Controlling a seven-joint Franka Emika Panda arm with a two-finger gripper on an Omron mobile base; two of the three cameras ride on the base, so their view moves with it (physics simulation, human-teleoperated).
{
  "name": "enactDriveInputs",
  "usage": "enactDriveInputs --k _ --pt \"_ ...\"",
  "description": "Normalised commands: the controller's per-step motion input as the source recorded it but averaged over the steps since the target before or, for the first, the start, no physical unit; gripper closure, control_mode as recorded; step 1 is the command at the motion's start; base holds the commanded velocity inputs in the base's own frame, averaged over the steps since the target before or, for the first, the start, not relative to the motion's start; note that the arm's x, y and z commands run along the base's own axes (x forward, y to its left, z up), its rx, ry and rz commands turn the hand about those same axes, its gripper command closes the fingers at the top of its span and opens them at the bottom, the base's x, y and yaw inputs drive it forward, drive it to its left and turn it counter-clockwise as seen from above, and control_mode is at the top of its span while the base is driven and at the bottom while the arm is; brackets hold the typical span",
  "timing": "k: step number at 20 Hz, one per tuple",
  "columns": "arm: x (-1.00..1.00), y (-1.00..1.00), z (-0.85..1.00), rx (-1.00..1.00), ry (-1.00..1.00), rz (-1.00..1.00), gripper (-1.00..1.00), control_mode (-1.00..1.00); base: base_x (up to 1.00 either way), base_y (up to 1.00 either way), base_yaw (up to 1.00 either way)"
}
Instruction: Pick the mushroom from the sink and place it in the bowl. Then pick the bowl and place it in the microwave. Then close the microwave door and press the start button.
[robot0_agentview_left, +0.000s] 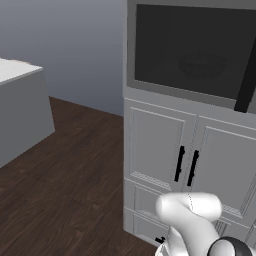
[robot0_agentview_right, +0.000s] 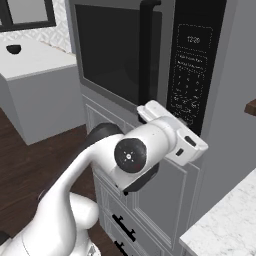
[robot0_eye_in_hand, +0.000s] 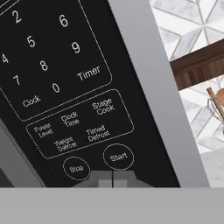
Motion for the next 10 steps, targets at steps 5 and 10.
enactDriveInputs --k 5,10 --pt "0.16 -0.13 -0.08 0.00 0.00 0.00 1.00 -1.00 0.00 0.00 0.00" --pt "0.26 -0.13 -0.01 0.01 0.01 0.00 1.00 -1.00 0.00 0.00 0.00"
